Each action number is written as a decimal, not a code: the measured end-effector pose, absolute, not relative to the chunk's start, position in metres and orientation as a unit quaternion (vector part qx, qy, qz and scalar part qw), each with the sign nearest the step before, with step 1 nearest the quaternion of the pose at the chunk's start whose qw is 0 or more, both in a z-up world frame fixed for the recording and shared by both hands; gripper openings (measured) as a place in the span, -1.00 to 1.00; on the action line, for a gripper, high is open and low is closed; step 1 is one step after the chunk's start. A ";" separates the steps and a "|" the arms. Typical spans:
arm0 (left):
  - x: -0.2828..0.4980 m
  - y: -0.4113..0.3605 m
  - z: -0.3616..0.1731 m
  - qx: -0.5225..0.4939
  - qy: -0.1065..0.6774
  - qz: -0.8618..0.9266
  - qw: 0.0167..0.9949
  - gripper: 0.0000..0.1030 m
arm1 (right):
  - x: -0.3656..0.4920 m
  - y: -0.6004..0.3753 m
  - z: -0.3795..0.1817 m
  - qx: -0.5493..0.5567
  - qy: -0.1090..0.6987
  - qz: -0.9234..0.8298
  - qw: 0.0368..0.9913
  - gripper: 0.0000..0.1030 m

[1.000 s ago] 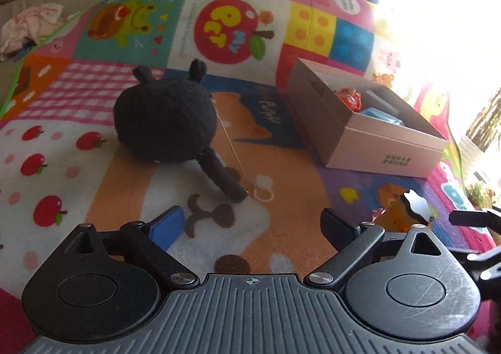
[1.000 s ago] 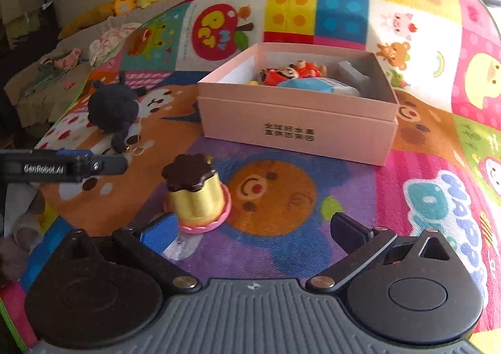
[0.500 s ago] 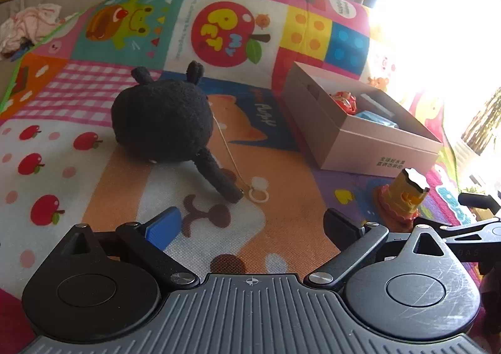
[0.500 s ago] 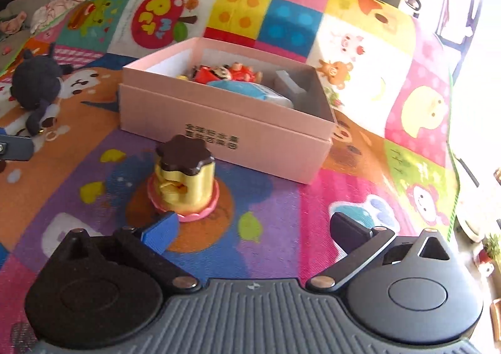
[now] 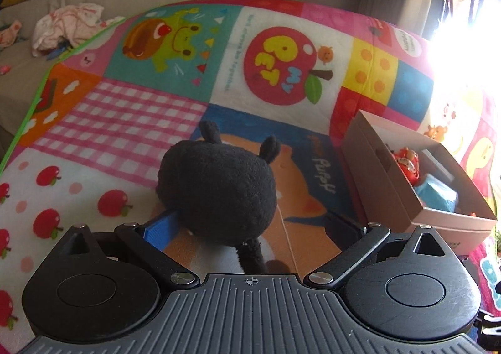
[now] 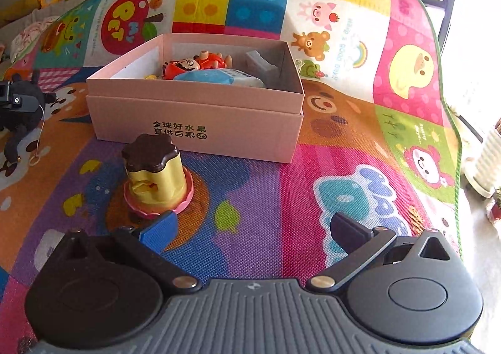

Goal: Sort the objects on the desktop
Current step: 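Grasp the black plush cat with the left tool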

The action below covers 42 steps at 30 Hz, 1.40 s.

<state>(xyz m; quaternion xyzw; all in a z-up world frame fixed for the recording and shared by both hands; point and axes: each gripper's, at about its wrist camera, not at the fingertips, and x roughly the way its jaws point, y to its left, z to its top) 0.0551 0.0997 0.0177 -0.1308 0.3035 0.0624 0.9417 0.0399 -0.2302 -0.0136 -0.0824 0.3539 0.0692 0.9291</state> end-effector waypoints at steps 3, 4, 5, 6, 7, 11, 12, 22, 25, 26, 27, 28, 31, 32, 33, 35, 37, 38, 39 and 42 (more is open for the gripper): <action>0.070 0.089 0.030 -0.100 0.285 0.052 0.952 0.97 | 0.040 -0.230 -0.014 -0.082 0.354 0.069 0.929 1.00; 0.076 0.085 0.034 -0.092 0.281 0.046 0.954 0.97 | 0.040 -0.230 -0.014 -0.081 0.354 0.069 0.929 1.00; 0.080 0.080 0.036 -0.084 0.279 0.042 0.956 0.97 | 0.040 -0.230 -0.014 -0.079 0.355 0.070 0.929 1.00; 0.085 0.075 0.037 -0.076 0.278 0.037 0.957 0.98 | 0.040 -0.230 -0.014 -0.078 0.355 0.070 0.929 1.00; 0.089 0.071 0.038 -0.066 0.277 0.031 0.958 0.98 | 0.041 -0.231 -0.014 -0.076 0.356 0.071 0.929 1.00; 0.097 0.050 0.037 -0.031 0.275 -0.005 0.961 0.98 | 0.042 -0.233 -0.015 -0.068 0.359 0.074 0.928 1.00; 0.096 0.045 0.036 -0.023 0.272 -0.018 0.962 0.98 | 0.042 -0.234 -0.015 -0.066 0.360 0.074 0.928 1.00; 0.051 0.032 0.038 0.053 0.216 -0.041 0.974 0.99 | 0.042 -0.235 -0.016 -0.059 0.362 0.076 0.927 1.00; 0.054 0.040 0.026 0.055 0.246 -0.029 0.967 1.00 | 0.042 -0.235 -0.016 -0.057 0.363 0.076 0.927 1.00; 0.055 0.041 0.024 0.047 0.250 -0.034 0.966 1.00 | 0.042 -0.235 -0.016 -0.058 0.363 0.076 0.927 1.00; 0.055 0.039 0.022 0.048 0.254 -0.037 0.965 1.00 | 0.042 -0.235 -0.016 -0.058 0.363 0.076 0.927 1.00; 0.056 0.035 0.020 0.054 0.254 -0.042 0.965 1.00 | 0.042 -0.235 -0.016 -0.058 0.363 0.076 0.927 1.00; 0.056 0.021 0.015 0.086 0.245 -0.046 0.965 1.00 | 0.042 -0.235 -0.016 -0.057 0.363 0.076 0.927 1.00; 0.057 0.020 0.015 0.091 0.244 -0.043 0.965 1.00 | 0.042 -0.235 -0.016 -0.057 0.363 0.076 0.927 1.00; 0.059 0.021 0.016 0.090 0.243 -0.040 0.965 1.00 | 0.042 -0.235 -0.016 -0.057 0.363 0.076 0.927 1.00; 0.061 0.025 0.021 0.079 0.246 -0.037 0.965 1.00 | 0.042 -0.235 -0.016 -0.057 0.363 0.076 0.927 1.00; 0.062 0.027 0.024 0.073 0.253 -0.043 0.964 1.00 | 0.042 -0.235 -0.016 -0.056 0.364 0.077 0.927 1.00; 0.062 0.027 0.025 0.074 0.256 -0.046 0.963 1.00 | 0.042 -0.235 -0.016 -0.056 0.364 0.077 0.927 1.00; 0.061 0.027 0.024 0.076 0.257 -0.048 0.962 1.00 | 0.042 -0.236 -0.016 -0.056 0.364 0.076 0.927 1.00; 0.062 0.026 0.022 0.078 0.261 -0.052 0.961 1.00 | 0.042 -0.236 -0.016 -0.056 0.364 0.076 0.927 1.00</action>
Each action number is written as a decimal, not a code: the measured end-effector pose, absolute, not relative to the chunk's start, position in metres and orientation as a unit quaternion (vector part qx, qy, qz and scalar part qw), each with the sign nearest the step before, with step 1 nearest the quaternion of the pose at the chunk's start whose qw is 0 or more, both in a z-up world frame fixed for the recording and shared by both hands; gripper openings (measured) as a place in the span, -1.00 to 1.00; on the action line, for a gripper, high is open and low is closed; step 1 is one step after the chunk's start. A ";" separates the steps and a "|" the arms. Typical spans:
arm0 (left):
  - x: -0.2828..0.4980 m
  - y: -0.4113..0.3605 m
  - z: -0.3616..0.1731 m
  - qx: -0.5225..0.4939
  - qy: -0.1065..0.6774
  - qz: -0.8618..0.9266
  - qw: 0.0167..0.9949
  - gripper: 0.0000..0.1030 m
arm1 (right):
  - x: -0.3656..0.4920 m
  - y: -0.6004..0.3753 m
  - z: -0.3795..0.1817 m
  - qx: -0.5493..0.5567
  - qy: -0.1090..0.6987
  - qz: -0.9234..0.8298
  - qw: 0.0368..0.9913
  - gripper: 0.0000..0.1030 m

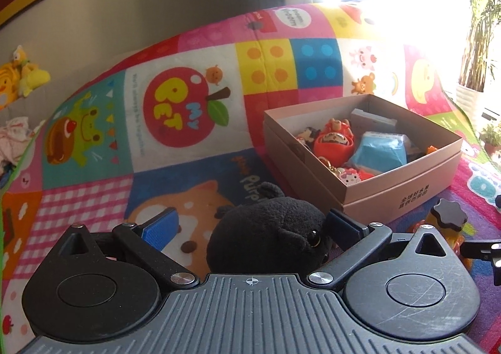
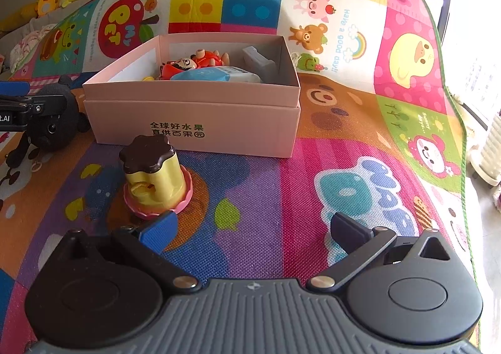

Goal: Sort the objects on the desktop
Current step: 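Grasp the black plush cat with the left tool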

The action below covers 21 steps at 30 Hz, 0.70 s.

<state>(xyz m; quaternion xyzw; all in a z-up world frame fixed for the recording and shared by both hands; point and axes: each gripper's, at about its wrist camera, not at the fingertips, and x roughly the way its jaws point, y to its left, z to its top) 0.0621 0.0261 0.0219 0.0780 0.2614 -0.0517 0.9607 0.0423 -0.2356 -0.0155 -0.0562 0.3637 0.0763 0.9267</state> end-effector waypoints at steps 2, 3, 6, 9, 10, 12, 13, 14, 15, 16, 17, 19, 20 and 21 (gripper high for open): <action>0.063 0.026 0.022 0.075 0.264 -0.054 0.960 1.00 | 0.042 -0.235 -0.015 -0.056 0.364 0.076 0.927 1.00; 0.064 0.027 0.023 0.072 0.265 -0.056 0.960 1.00 | 0.042 -0.235 -0.015 -0.056 0.364 0.076 0.927 1.00; 0.062 0.035 0.032 0.048 0.253 -0.059 0.965 1.00 | 0.042 -0.235 -0.015 -0.056 0.364 0.077 0.927 1.00; 0.054 0.054 0.049 -0.014 0.226 -0.058 0.972 1.00 | 0.042 -0.235 -0.016 -0.055 0.364 0.077 0.927 1.00; 0.051 0.061 0.053 -0.030 0.220 -0.053 0.974 1.00 | 0.042 -0.235 -0.016 -0.056 0.364 0.077 0.927 1.00; 0.044 0.068 0.055 -0.030 0.223 -0.047 0.973 1.00 | 0.042 -0.235 -0.016 -0.056 0.364 0.077 0.927 1.00; 0.041 0.068 0.052 -0.021 0.233 -0.050 0.971 1.00 | 0.042 -0.235 -0.016 -0.056 0.364 0.077 0.927 1.00; 0.037 0.067 0.047 -0.006 0.250 -0.067 0.966 1.00 | 0.042 -0.235 -0.016 -0.056 0.364 0.076 0.927 1.00; 0.033 0.063 0.041 0.008 0.266 -0.085 0.960 1.00 | 0.042 -0.235 -0.016 -0.056 0.364 0.076 0.927 1.00; 0.029 0.059 0.034 0.023 0.278 -0.098 0.955 1.00 | 0.042 -0.235 -0.016 -0.056 0.364 0.076 0.927 1.00; 0.024 0.052 0.025 0.046 0.291 -0.110 0.949 1.00 | 0.042 -0.235 -0.015 -0.056 0.364 0.076 0.927 1.00; 0.021 0.039 0.012 0.082 0.306 -0.118 0.941 1.00 | 0.042 -0.235 -0.015 -0.056 0.364 0.076 0.927 1.00; 0.023 0.033 0.003 0.100 0.315 -0.114 0.937 1.00 | 0.042 -0.235 -0.015 -0.056 0.364 0.076 0.927 1.00; 0.027 0.030 -0.002 0.107 0.321 -0.107 0.935 1.00 | 0.042 -0.235 -0.015 -0.056 0.364 0.076 0.927 1.00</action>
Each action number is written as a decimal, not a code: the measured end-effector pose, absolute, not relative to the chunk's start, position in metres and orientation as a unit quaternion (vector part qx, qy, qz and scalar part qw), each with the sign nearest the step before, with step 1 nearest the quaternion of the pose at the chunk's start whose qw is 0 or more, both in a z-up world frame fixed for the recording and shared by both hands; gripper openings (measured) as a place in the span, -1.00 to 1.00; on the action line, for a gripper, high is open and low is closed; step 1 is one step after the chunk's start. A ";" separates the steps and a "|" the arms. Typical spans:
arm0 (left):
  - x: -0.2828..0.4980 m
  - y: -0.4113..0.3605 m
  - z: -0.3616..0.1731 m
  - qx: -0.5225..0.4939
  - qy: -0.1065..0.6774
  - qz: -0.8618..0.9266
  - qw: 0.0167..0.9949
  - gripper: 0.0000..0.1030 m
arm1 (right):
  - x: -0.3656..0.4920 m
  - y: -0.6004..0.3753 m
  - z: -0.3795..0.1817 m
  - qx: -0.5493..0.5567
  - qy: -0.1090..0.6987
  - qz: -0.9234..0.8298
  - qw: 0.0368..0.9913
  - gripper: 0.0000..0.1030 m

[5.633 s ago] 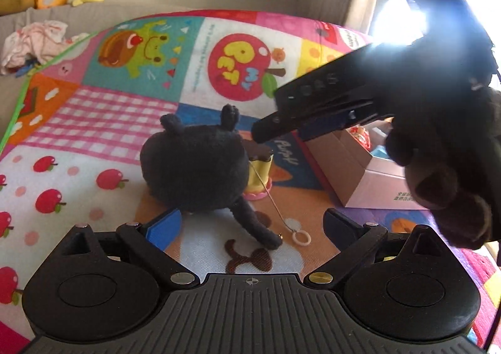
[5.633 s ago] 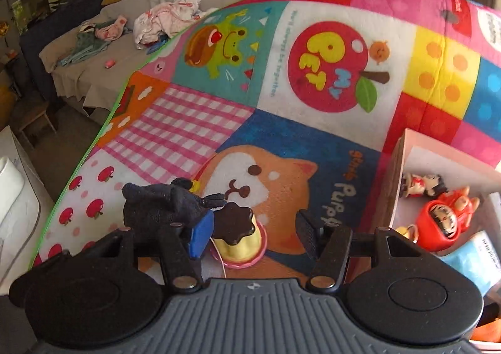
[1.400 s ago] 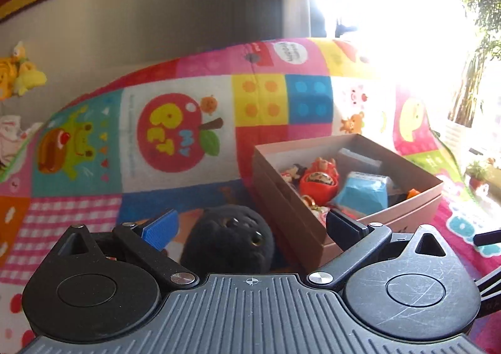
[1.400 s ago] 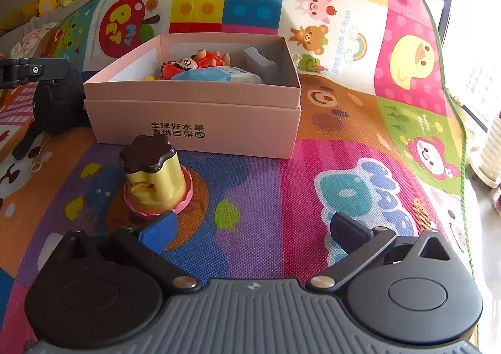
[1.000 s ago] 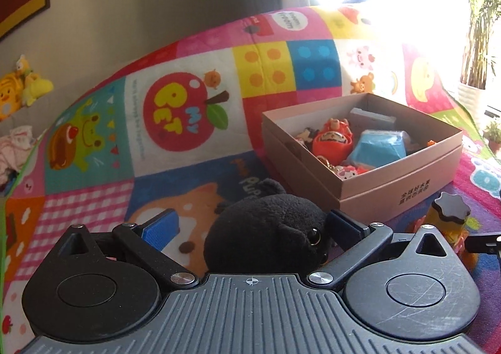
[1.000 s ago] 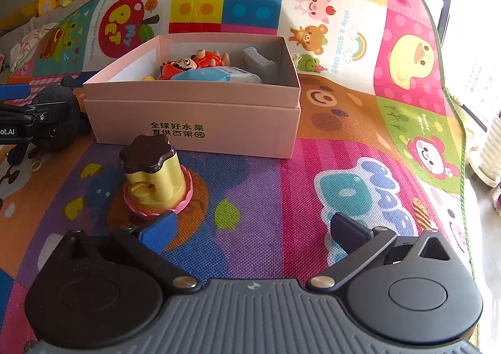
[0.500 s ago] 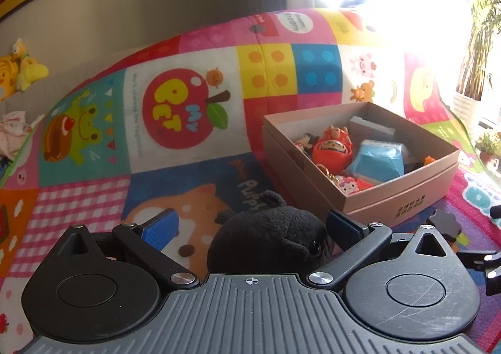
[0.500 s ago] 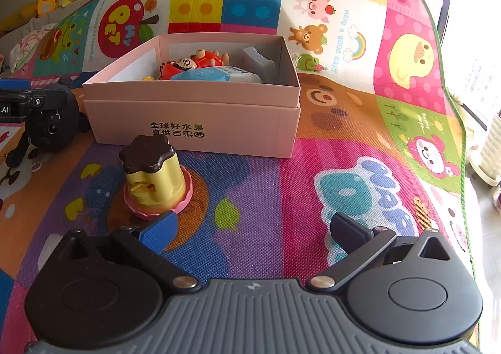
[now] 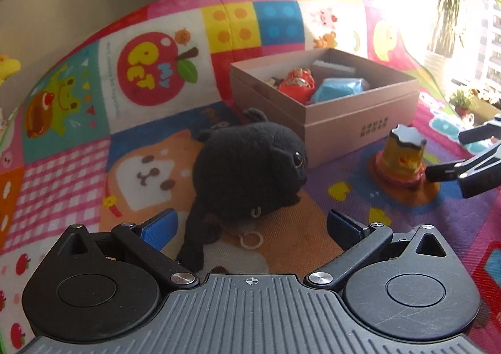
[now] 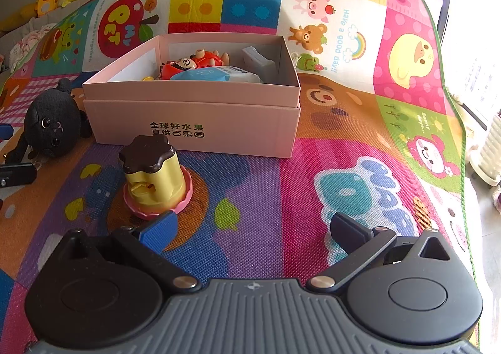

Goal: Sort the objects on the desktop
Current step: 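Grasp the black plush cat with the left tool, then lift the black plush cat with the left tool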

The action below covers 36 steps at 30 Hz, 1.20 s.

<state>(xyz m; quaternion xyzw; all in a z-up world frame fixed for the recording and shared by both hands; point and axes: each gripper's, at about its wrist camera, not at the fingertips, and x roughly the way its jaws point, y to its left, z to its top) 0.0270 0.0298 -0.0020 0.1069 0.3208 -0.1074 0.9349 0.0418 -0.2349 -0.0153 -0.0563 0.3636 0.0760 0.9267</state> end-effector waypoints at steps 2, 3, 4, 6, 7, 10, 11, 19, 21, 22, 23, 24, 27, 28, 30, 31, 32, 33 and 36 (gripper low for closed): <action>0.038 0.029 -0.010 0.096 0.333 -0.098 0.933 1.00 | 0.042 -0.235 -0.015 -0.057 0.363 0.075 0.927 1.00; 0.044 0.031 -0.011 0.083 0.338 -0.098 0.932 1.00 | 0.042 -0.235 -0.015 -0.057 0.363 0.075 0.927 1.00; 0.050 0.032 -0.011 0.068 0.341 -0.099 0.932 1.00 | 0.042 -0.235 -0.015 -0.057 0.363 0.075 0.927 1.00; 0.058 0.036 -0.007 0.032 0.344 -0.114 0.932 1.00 | 0.042 -0.236 -0.015 -0.056 0.364 0.075 0.927 1.00; 0.060 0.038 -0.003 0.014 0.341 -0.120 0.932 0.98 | 0.042 -0.236 -0.015 -0.055 0.364 0.075 0.927 1.00; 0.061 0.038 0.012 -0.002 0.328 -0.122 0.937 0.74 | 0.042 -0.236 -0.015 -0.054 0.364 0.075 0.927 1.00; 0.061 0.037 0.016 -0.001 0.324 -0.120 0.938 0.74 | 0.042 -0.236 -0.015 -0.053 0.365 0.076 0.927 1.00; 0.067 0.020 0.002 0.063 0.335 -0.115 0.933 0.82 | 0.042 -0.236 -0.015 -0.050 0.366 0.076 0.926 1.00; 0.067 0.018 -0.005 0.072 0.340 -0.109 0.931 0.80 | 0.042 -0.236 -0.015 -0.050 0.366 0.076 0.926 1.00; 0.067 0.019 -0.005 0.070 0.342 -0.105 0.931 0.78 | 0.042 -0.236 -0.015 -0.050 0.366 0.076 0.926 1.00; 0.066 0.020 -0.003 0.069 0.346 -0.103 0.930 0.78 | 0.042 -0.237 -0.015 -0.049 0.366 0.076 0.926 1.00; 0.064 0.020 0.000 0.071 0.348 -0.100 0.929 0.77 | 0.042 -0.237 -0.015 -0.049 0.366 0.076 0.926 1.00; 0.054 0.019 0.011 0.096 0.352 -0.095 0.926 0.77 | 0.042 -0.237 -0.015 -0.046 0.367 0.077 0.926 1.00; 0.050 0.019 0.015 0.098 0.359 -0.100 0.923 0.77 | 0.042 -0.237 -0.015 -0.045 0.366 0.077 0.926 1.00; 0.043 0.022 0.021 0.085 0.381 -0.116 0.913 0.77 | 0.041 -0.237 -0.015 -0.045 0.366 0.077 0.926 1.00; 0.040 0.024 0.024 0.073 0.394 -0.124 0.908 0.77 | 0.041 -0.237 -0.016 -0.045 0.366 0.077 0.926 1.00; 0.037 0.026 0.026 0.055 0.410 -0.134 0.900 0.77 | 0.041 -0.237 -0.016 -0.044 0.366 0.077 0.926 1.00; 0.034 0.029 0.028 0.043 0.421 -0.140 0.895 0.78 | 0.042 -0.237 -0.016 -0.045 0.366 0.077 0.926 1.00; 0.029 0.031 0.031 0.030 0.443 -0.144 0.884 0.78 | 0.041 -0.237 -0.015 -0.044 0.367 0.077 0.926 1.00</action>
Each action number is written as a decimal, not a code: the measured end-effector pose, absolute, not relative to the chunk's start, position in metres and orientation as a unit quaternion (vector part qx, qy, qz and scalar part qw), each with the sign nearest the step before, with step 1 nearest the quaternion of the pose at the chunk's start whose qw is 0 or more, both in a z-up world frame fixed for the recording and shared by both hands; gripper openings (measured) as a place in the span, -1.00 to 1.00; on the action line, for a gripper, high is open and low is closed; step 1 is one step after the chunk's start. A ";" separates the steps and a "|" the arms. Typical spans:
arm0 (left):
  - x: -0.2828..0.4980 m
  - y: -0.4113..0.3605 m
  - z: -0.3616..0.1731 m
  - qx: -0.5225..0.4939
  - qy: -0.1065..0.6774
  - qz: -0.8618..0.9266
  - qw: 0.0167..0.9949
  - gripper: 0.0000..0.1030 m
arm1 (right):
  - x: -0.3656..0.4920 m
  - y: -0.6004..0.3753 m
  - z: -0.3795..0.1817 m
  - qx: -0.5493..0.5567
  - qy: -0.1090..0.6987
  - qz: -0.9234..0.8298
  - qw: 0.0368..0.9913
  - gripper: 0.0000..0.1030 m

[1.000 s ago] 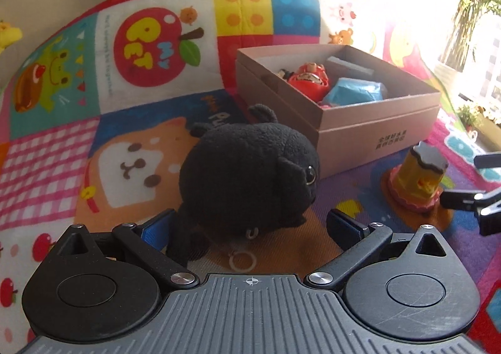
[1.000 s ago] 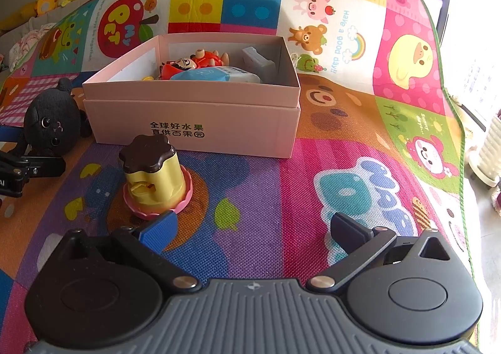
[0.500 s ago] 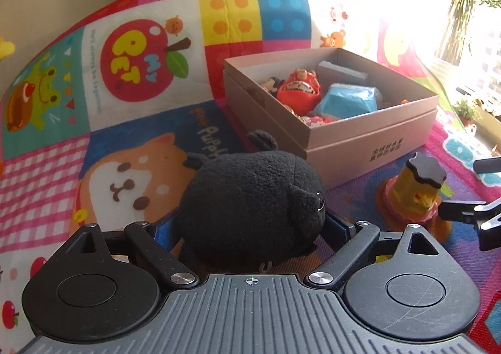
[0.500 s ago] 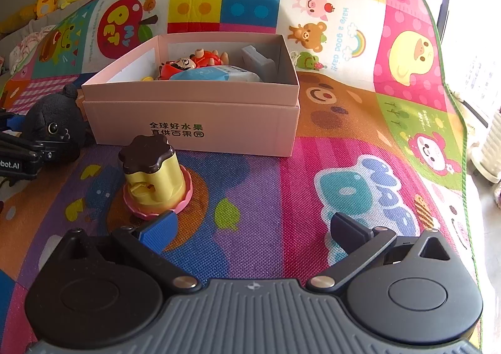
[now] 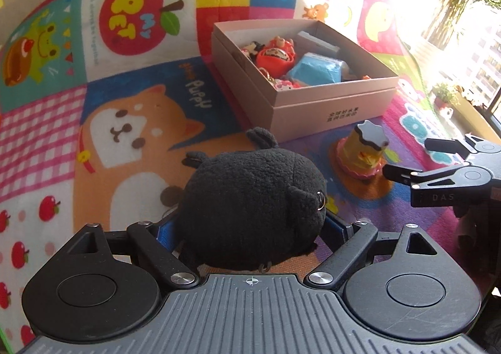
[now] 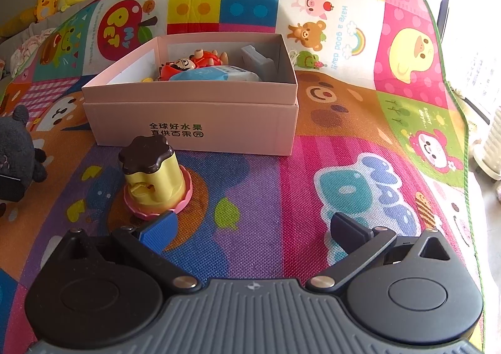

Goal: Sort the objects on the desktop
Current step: 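Lift the black plush cat with the left tool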

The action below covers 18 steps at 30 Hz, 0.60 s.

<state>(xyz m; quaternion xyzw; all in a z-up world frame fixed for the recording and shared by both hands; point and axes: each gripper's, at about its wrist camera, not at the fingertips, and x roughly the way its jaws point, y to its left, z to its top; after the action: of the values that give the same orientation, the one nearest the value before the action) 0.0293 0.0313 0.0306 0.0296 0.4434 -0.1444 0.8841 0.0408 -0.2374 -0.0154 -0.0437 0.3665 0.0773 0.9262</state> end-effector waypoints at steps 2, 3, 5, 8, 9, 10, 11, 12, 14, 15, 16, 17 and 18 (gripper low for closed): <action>0.029 0.030 0.030 0.033 0.451 -0.146 0.880 0.79 | 0.041 -0.237 -0.015 -0.044 0.367 0.077 0.926 1.00; 0.030 0.029 0.029 0.038 0.454 -0.145 0.878 0.79 | 0.040 -0.237 -0.015 -0.044 0.367 0.077 0.926 1.00; 0.035 0.025 0.026 0.045 0.461 -0.142 0.875 0.79 | 0.041 -0.237 -0.015 -0.044 0.367 0.077 0.926 1.00; 0.043 0.018 0.023 0.049 0.458 -0.143 0.876 0.81 | 0.040 -0.238 -0.015 -0.043 0.367 0.077 0.926 1.00; 0.047 0.016 0.023 0.048 0.453 -0.140 0.879 0.82 | 0.040 -0.238 -0.015 -0.043 0.367 0.077 0.926 1.00; 0.051 0.014 0.024 0.045 0.446 -0.135 0.884 0.82 | 0.040 -0.238 -0.015 -0.043 0.367 0.077 0.926 1.00; 0.055 0.012 0.027 0.038 0.436 -0.133 0.889 0.82 | 0.041 -0.238 -0.015 -0.043 0.367 0.077 0.926 1.00; 0.057 0.011 0.032 0.030 0.425 -0.133 0.895 0.82 | 0.041 -0.238 -0.015 -0.043 0.367 0.077 0.926 1.00; 0.060 0.011 0.045 0.017 0.398 -0.135 0.907 0.84 | 0.041 -0.238 -0.015 -0.043 0.367 0.077 0.926 1.00; 0.060 0.012 0.052 0.014 0.381 -0.132 0.915 0.85 | 0.041 -0.238 -0.015 -0.042 0.367 0.078 0.926 1.00; 0.058 0.014 0.059 0.014 0.363 -0.129 0.923 0.86 | 0.040 -0.239 -0.015 -0.041 0.368 0.078 0.926 1.00; 0.056 0.016 0.066 0.016 0.348 -0.126 0.929 0.87 | 0.040 -0.239 -0.015 -0.040 0.368 0.078 0.926 1.00; 0.052 0.018 0.070 0.020 0.334 -0.126 0.934 0.88 | 0.040 -0.239 -0.015 -0.040 0.368 0.078 0.926 1.00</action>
<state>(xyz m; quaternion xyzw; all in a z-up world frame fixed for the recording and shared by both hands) 0.0523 0.0182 0.0705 0.0197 0.3344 -0.1264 0.9337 0.0403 -0.2388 -0.0152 -0.0404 0.3676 0.0778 0.9258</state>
